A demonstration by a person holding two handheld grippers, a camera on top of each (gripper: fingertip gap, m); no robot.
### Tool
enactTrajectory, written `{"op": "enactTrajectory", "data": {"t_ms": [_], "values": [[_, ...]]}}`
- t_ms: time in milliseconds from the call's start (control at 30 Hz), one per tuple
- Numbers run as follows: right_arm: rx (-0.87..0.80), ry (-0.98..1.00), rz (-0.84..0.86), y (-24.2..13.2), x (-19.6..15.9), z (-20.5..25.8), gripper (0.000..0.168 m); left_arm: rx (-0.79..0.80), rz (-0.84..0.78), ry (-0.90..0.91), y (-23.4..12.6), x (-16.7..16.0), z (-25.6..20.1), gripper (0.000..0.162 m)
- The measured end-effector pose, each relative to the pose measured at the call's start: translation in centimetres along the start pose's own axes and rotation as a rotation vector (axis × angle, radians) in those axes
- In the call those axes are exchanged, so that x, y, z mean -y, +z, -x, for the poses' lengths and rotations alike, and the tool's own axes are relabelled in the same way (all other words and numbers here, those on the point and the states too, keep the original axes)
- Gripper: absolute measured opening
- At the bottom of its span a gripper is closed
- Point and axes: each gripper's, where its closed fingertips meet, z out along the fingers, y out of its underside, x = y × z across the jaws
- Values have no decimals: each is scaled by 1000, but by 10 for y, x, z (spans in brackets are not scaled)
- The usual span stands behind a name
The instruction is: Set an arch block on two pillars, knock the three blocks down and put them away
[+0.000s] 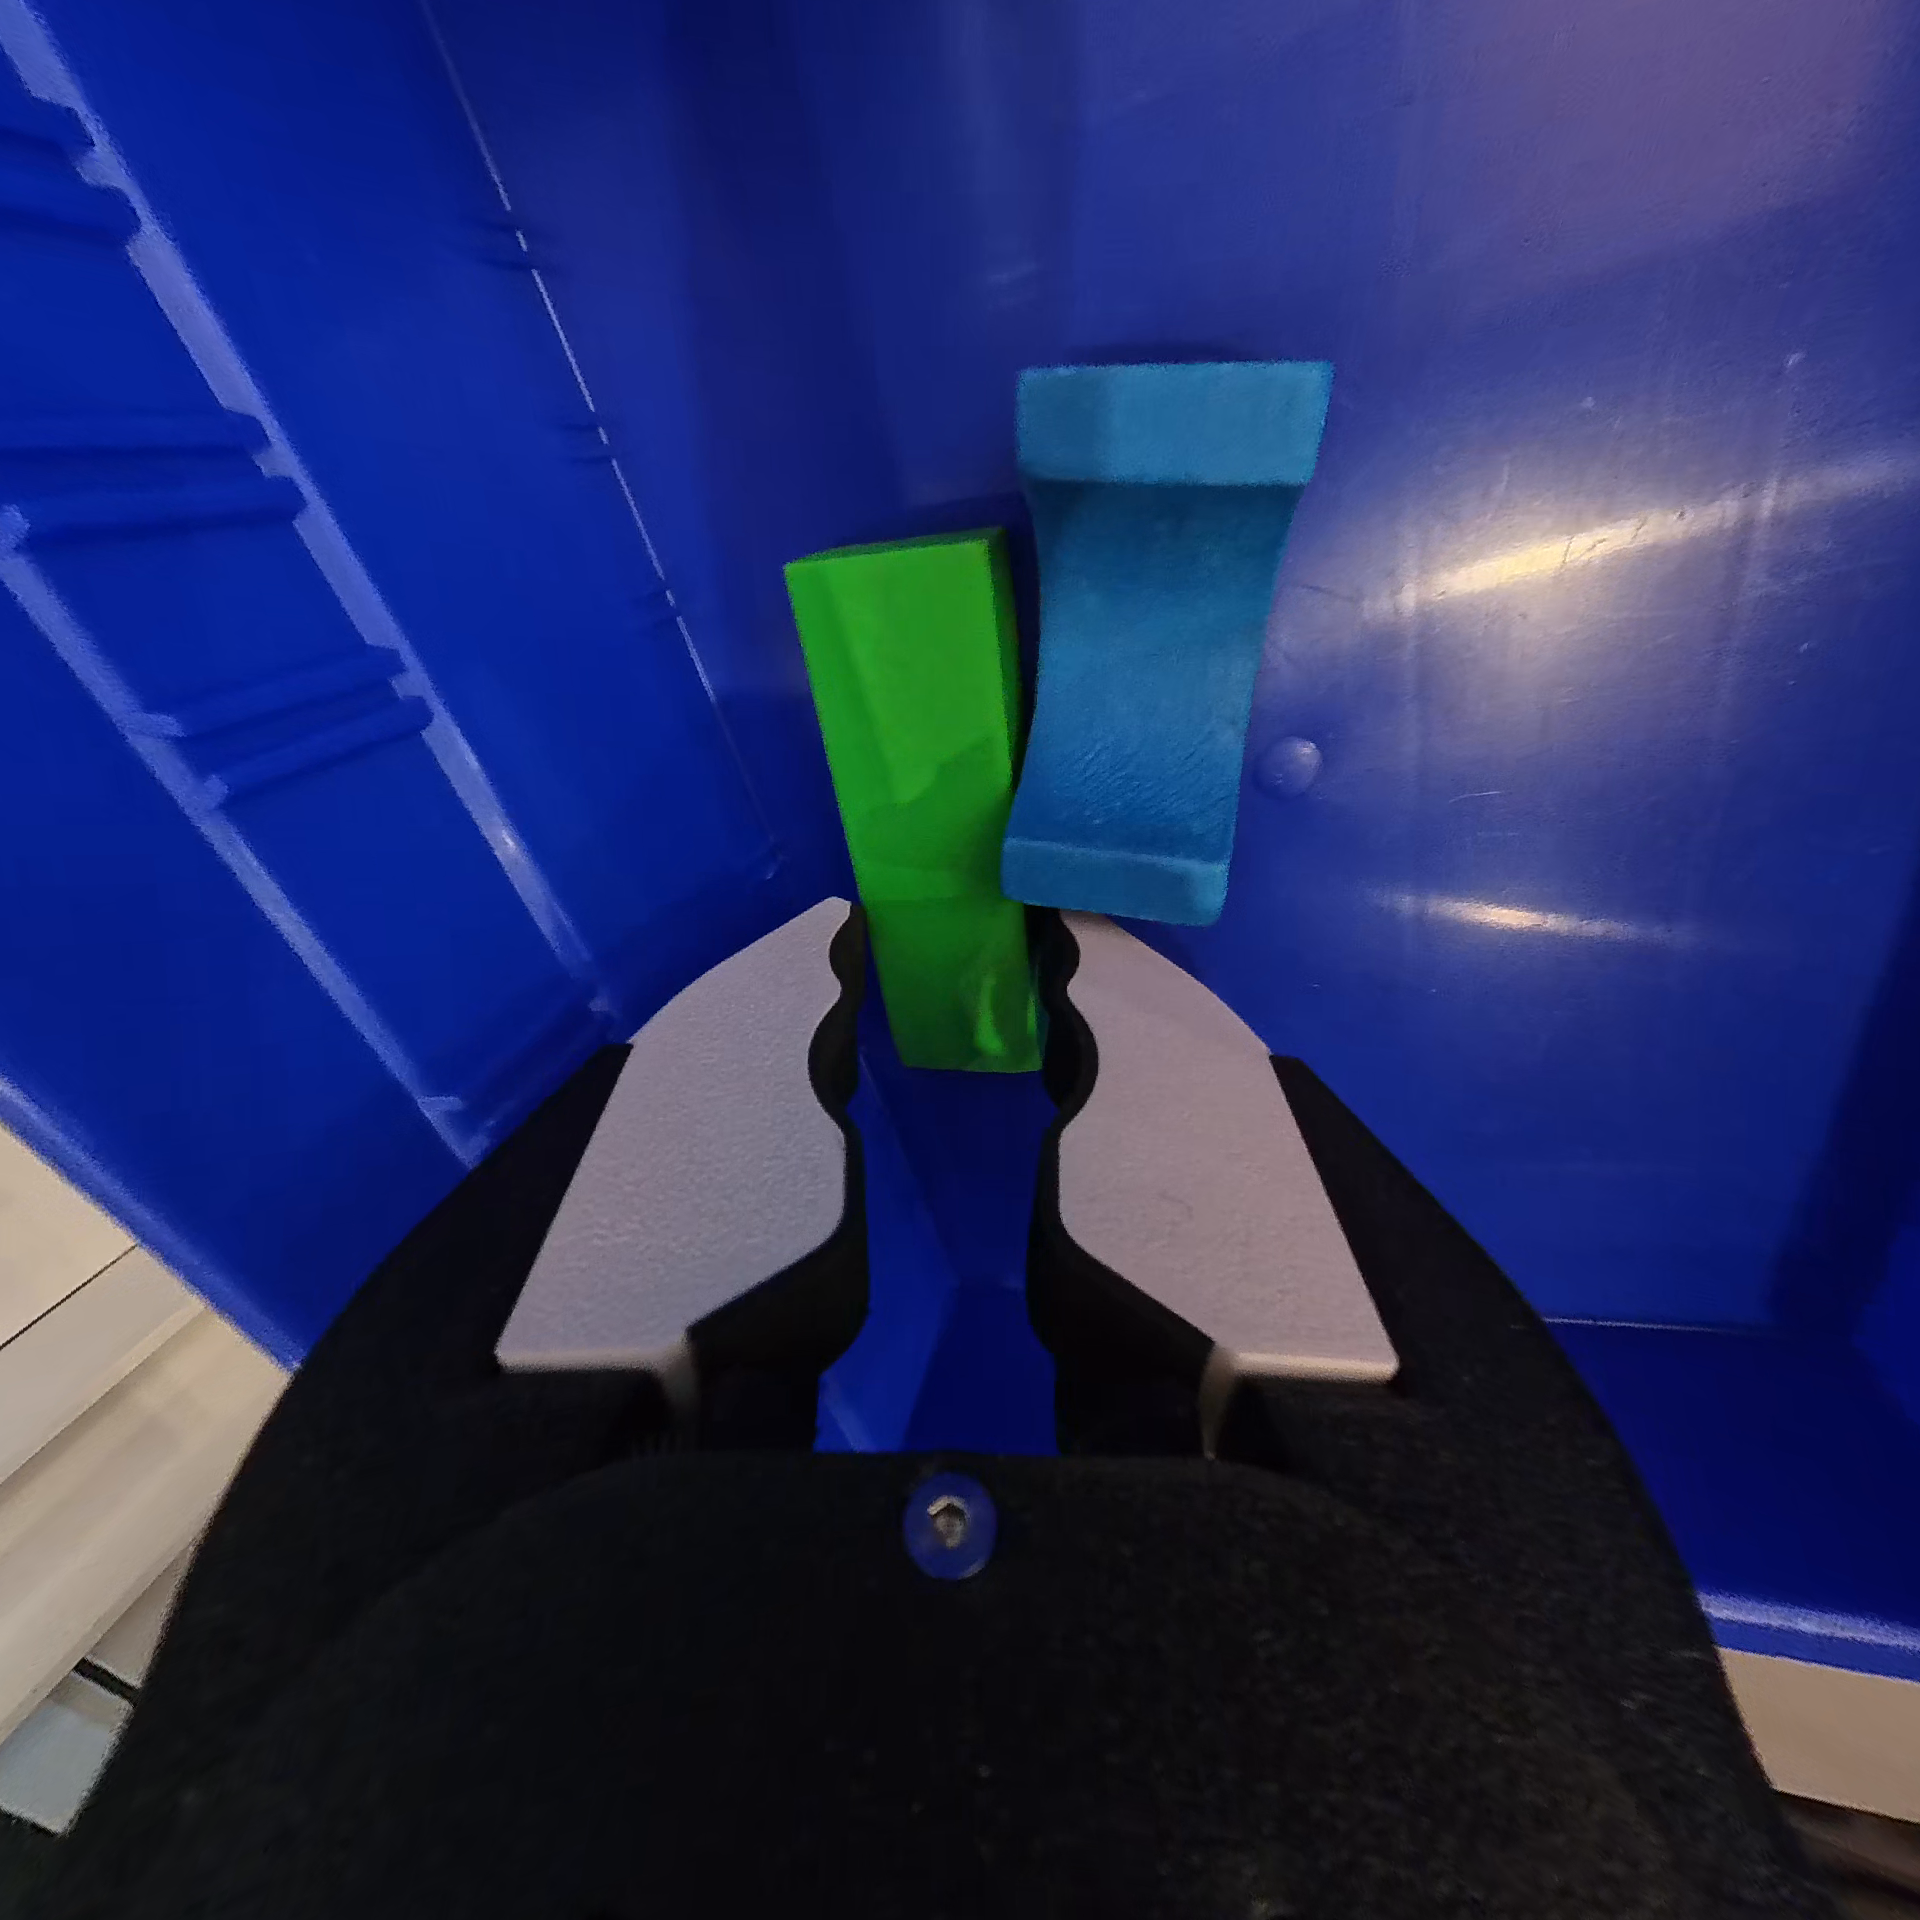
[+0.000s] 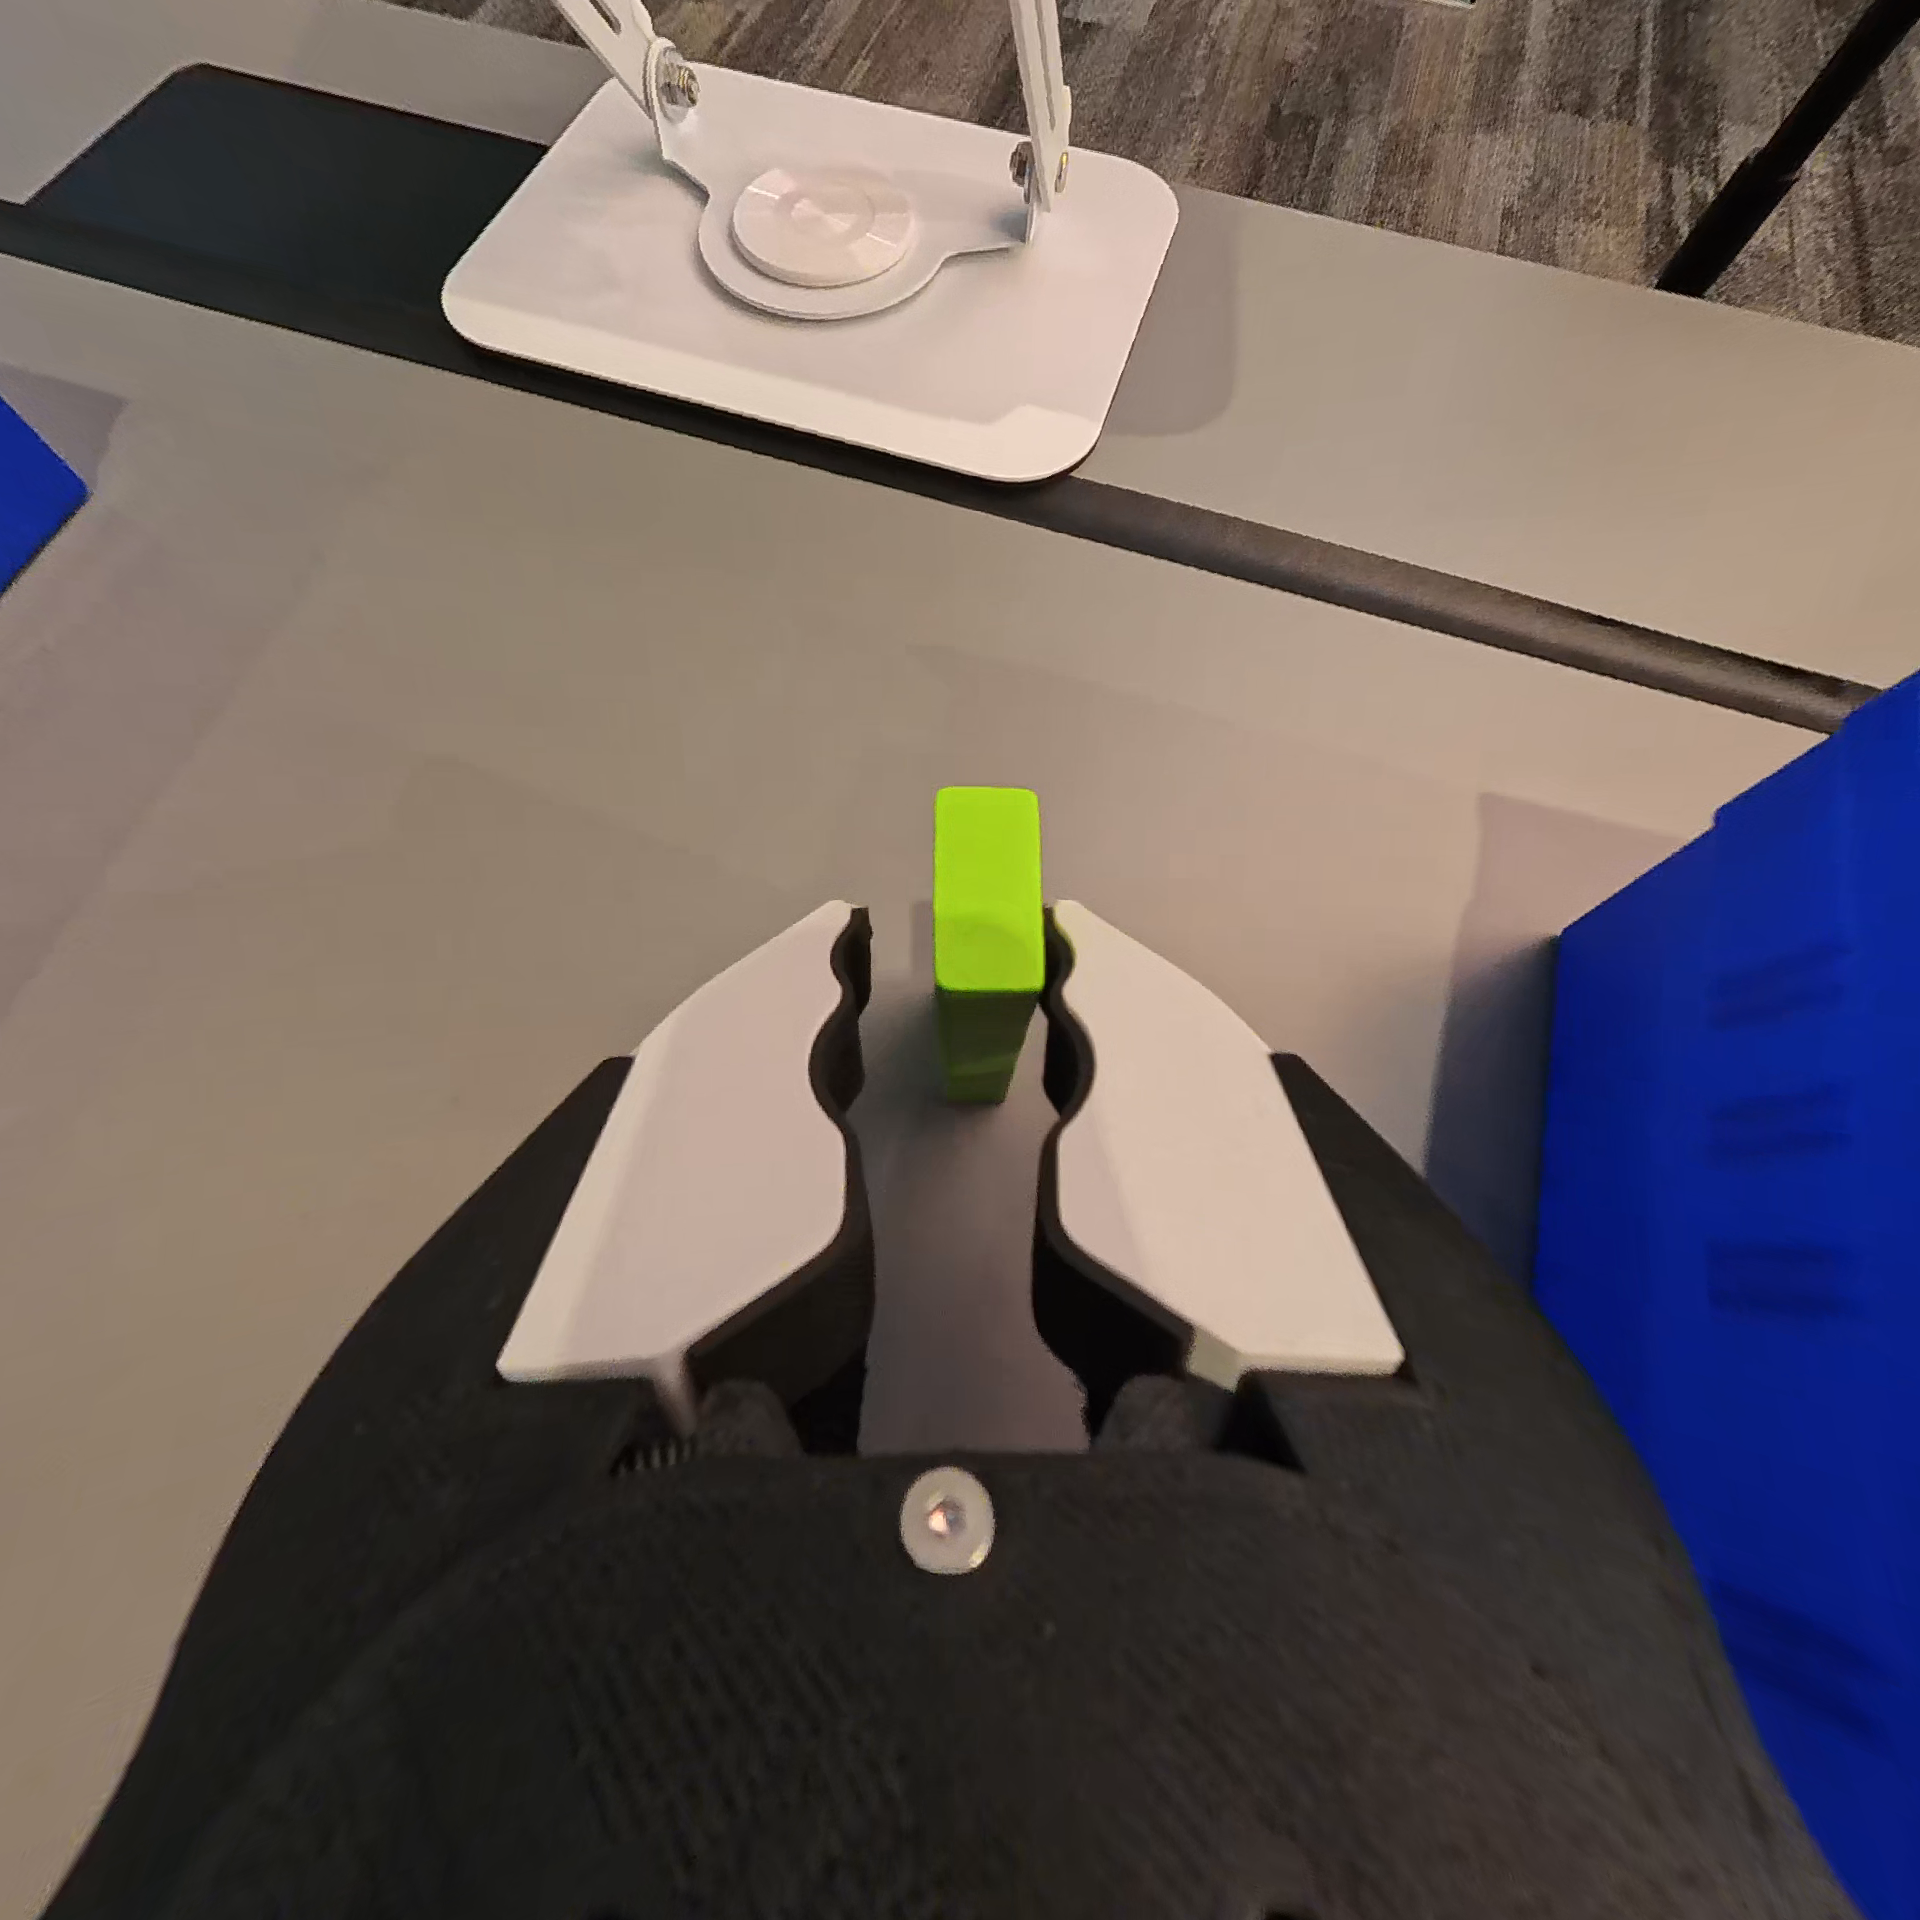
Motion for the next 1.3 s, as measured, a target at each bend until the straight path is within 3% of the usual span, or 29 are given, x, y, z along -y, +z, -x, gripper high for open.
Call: {"op": "enactTrajectory", "data": {"t_ms": [200, 400, 600, 700, 800, 867, 1000, 1033, 1133, 1300], "values": [[-29, -41, -40, -4, 8, -2, 42, -14, 0, -14, -2, -3, 2, 32], [-62, -108, -185, -28, 37, -1, 55, -15, -54, -21, -23, -5, 6, 31], [-65, -161, -330, -65, 69, 8, 56, 4, -221, -30, -75, -6, 10, 31], [-10, -174, -431, -91, 86, 22, 56, -107, -417, 10, -118, 0, -9, 31], [213, -235, -598, -132, 104, 66, 56, -349, -705, 162, -182, 11, -59, 31], [501, -280, -680, -163, 103, 111, 55, -483, -877, 342, -225, 7, -100, 31], [1044, -176, -638, -206, 84, 170, 56, -751, -1097, 670, -291, -22, -181, 31], [1109, -119, -600, -208, 83, 174, 57, -756, -1160, 675, -304, -21, -190, 31], [1156, 88, -507, -206, 86, 172, 56, -559, -1306, 619, -319, -6, -198, 31], [1125, 260, -501, -209, 93, 165, 57, -386, -1313, 644, -313, 2, -230, 31]]}}
